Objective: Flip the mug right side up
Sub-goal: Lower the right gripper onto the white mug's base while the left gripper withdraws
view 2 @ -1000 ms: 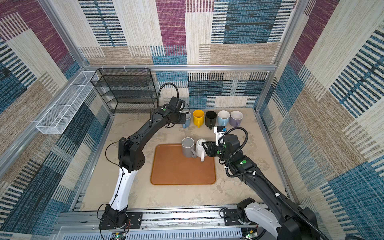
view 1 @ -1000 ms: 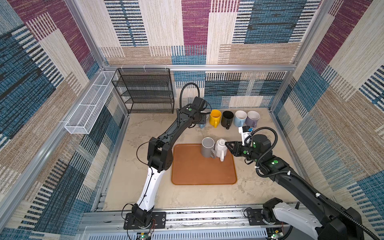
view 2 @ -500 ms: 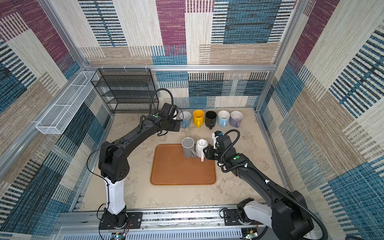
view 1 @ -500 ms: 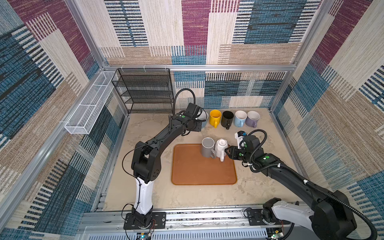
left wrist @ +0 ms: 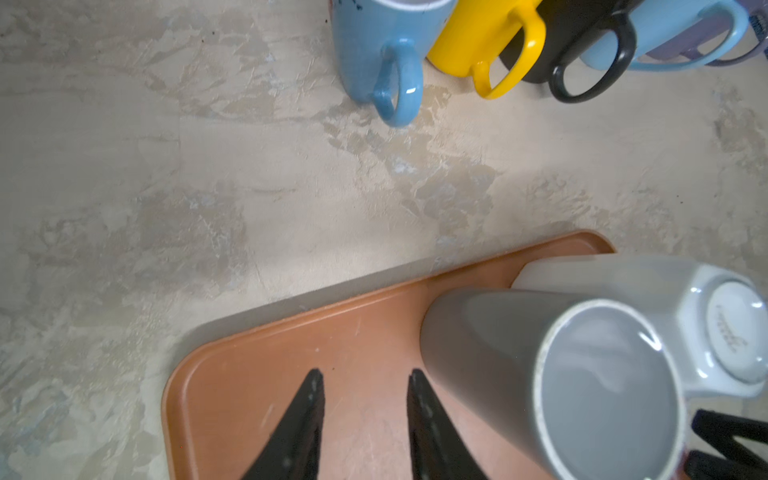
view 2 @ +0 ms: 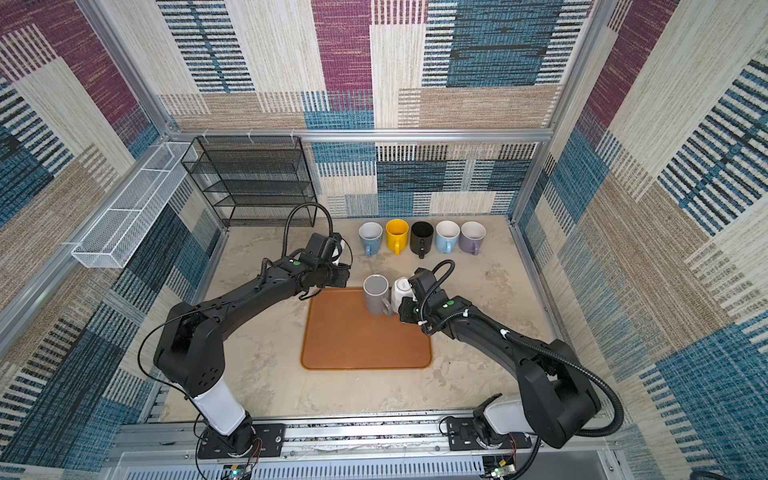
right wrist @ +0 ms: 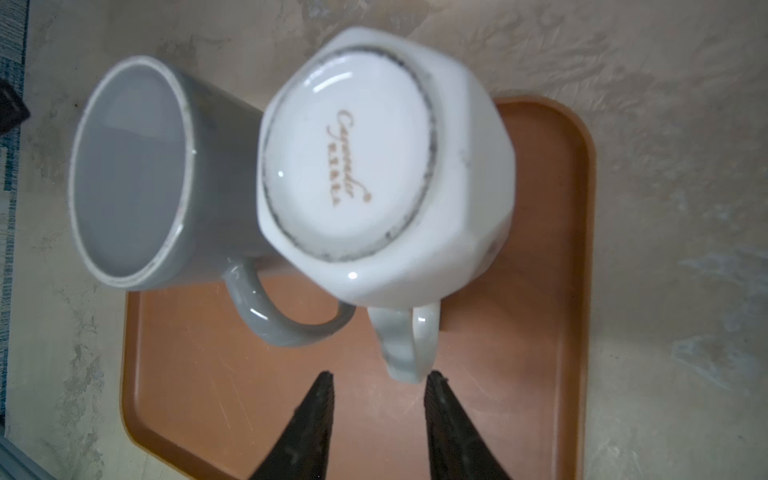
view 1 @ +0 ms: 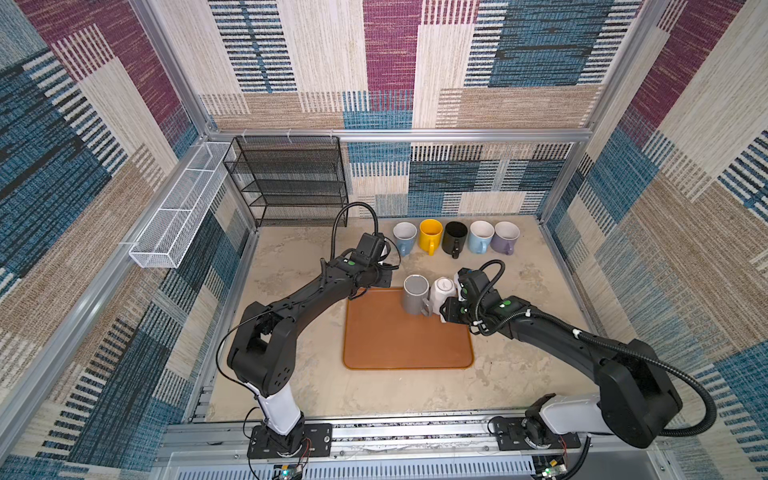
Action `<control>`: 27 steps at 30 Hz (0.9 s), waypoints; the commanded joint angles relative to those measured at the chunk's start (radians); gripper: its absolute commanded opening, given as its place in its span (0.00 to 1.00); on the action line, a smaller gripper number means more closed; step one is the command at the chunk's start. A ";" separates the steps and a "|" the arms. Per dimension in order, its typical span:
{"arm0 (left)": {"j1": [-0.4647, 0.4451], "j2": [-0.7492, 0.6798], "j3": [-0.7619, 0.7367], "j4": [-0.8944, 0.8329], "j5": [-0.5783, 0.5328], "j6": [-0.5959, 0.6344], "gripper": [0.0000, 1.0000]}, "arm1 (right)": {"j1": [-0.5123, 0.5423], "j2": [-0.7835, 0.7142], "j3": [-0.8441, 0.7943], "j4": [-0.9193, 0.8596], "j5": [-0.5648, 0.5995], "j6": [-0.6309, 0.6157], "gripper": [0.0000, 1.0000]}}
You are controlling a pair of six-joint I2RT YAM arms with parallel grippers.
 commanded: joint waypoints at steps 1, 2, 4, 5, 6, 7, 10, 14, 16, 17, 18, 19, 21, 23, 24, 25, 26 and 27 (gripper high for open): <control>0.002 -0.018 -0.012 0.088 0.005 -0.004 0.35 | 0.010 0.036 0.030 -0.012 0.038 0.022 0.39; 0.003 -0.018 -0.012 0.089 0.009 -0.008 0.35 | 0.012 0.048 0.039 -0.015 0.044 0.022 0.39; 0.002 -0.018 -0.011 0.094 0.024 -0.011 0.34 | 0.016 0.074 0.059 -0.027 0.055 0.021 0.39; 0.002 -0.018 -0.008 0.094 0.025 -0.014 0.34 | 0.017 0.084 0.067 -0.030 0.061 0.018 0.39; 0.002 -0.017 -0.008 0.095 0.028 -0.015 0.35 | 0.018 0.096 0.076 -0.036 0.067 0.017 0.38; 0.002 -0.017 -0.008 0.096 0.028 -0.017 0.35 | 0.018 0.107 0.085 -0.042 0.072 0.014 0.38; 0.002 -0.018 -0.012 0.095 0.023 -0.014 0.34 | 0.018 0.137 0.114 -0.073 0.098 0.002 0.38; 0.003 -0.021 -0.014 0.096 0.014 -0.009 0.34 | 0.018 0.168 0.152 -0.116 0.135 -0.015 0.36; 0.003 -0.019 -0.014 0.096 0.014 -0.009 0.34 | 0.018 0.179 0.165 -0.126 0.140 -0.022 0.34; 0.003 -0.016 -0.012 0.096 0.014 -0.006 0.34 | 0.017 0.188 0.175 -0.136 0.142 -0.026 0.33; 0.002 -0.013 -0.011 0.093 0.013 -0.007 0.34 | 0.019 0.197 0.186 -0.147 0.146 -0.030 0.33; 0.002 -0.010 -0.008 0.089 0.009 -0.006 0.34 | 0.019 0.203 0.193 -0.156 0.151 -0.033 0.33; 0.000 -0.009 -0.007 0.082 0.001 -0.002 0.34 | 0.019 0.213 0.208 -0.174 0.166 -0.036 0.33; 0.001 -0.009 -0.009 0.079 -0.006 0.001 0.34 | 0.019 0.221 0.220 -0.186 0.174 -0.043 0.32; 0.001 -0.009 -0.009 0.077 -0.008 0.002 0.34 | 0.018 0.224 0.224 -0.192 0.176 -0.045 0.32; 0.001 -0.010 -0.008 0.075 -0.009 0.004 0.34 | 0.018 0.229 0.231 -0.199 0.176 -0.051 0.31; 0.001 -0.010 -0.006 0.074 -0.009 0.005 0.34 | 0.018 0.233 0.237 -0.204 0.179 -0.053 0.30; 0.001 -0.010 -0.007 0.073 -0.010 0.006 0.34 | 0.018 0.239 0.243 -0.211 0.183 -0.056 0.29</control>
